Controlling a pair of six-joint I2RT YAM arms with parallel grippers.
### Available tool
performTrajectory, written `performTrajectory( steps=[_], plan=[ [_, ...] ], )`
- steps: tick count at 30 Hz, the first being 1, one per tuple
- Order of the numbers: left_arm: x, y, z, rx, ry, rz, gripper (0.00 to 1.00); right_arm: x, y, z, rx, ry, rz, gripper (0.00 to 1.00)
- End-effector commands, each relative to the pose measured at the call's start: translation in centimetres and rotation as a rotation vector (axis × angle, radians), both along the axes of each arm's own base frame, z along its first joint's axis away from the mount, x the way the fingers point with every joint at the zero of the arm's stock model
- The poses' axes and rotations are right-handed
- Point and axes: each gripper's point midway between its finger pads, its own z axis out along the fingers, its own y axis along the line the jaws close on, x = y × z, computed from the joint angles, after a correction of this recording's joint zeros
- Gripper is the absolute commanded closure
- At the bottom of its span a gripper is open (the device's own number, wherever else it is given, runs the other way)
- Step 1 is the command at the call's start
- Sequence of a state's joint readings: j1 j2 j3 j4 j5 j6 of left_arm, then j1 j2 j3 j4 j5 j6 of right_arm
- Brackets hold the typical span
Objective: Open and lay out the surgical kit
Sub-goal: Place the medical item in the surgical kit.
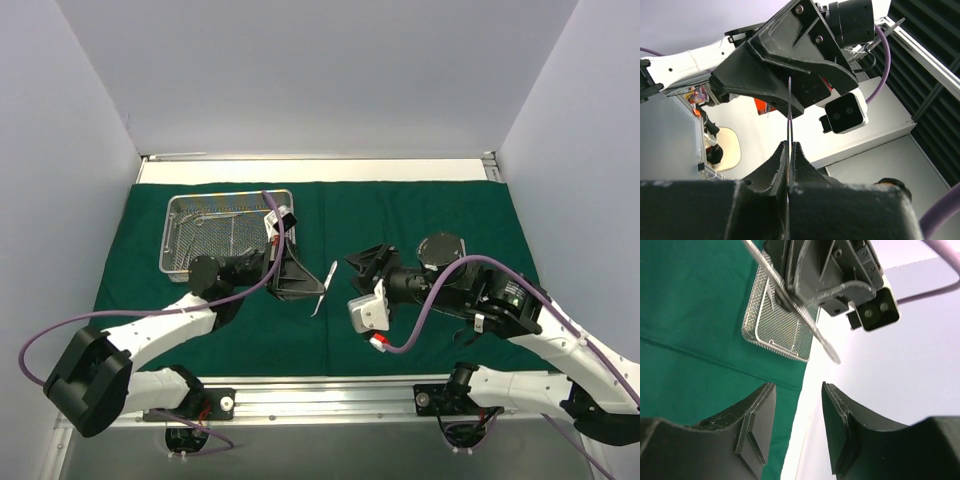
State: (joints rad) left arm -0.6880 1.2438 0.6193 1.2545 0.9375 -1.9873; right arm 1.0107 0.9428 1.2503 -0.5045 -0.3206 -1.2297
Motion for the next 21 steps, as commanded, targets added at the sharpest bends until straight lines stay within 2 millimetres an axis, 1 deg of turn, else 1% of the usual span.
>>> performTrajectory(
  steps=[1, 4, 9, 11, 16, 19, 20, 21],
  plan=[
    [-0.5, 1.4, 2.2, -0.014, 0.314, -0.099, 0.98, -0.2, -0.7, 1.7, 0.015, -0.057, -0.003, 0.59],
    [-0.5, 1.5, 2.0, -0.008, 0.341, -0.103, 0.98, -0.3, -0.3, 2.4, 0.029, -0.078, 0.007, 0.59],
    [-0.3, 1.4, 1.8, 0.006, 0.376, -0.113, 0.98, -0.4, 0.3, 2.9, 0.024, -0.109, 0.021, 0.58],
    [-0.2, 1.3, 1.9, 0.006, 0.381, -0.111, 0.98, -0.6, 0.8, 3.1, 0.022, -0.111, 0.04, 0.59],
    [0.0, 1.1, 1.7, 0.019, 0.407, -0.116, 0.98, -1.1, 1.8, 2.5, 0.0, -0.12, 0.064, 0.59],
    [0.1, 1.1, 1.7, 0.02, 0.426, -0.107, 0.98, -1.7, 2.6, 2.5, -0.005, -0.128, 0.083, 0.6],
    [0.1, 1.0, 1.7, 0.023, 0.431, -0.107, 0.98, -2.2, 2.9, 2.4, -0.007, -0.131, 0.098, 0.6],
    [0.1, 1.0, 1.7, 0.024, 0.432, -0.108, 0.98, -2.1, 3.0, 2.2, -0.018, -0.142, 0.09, 0.6]
  ],
)
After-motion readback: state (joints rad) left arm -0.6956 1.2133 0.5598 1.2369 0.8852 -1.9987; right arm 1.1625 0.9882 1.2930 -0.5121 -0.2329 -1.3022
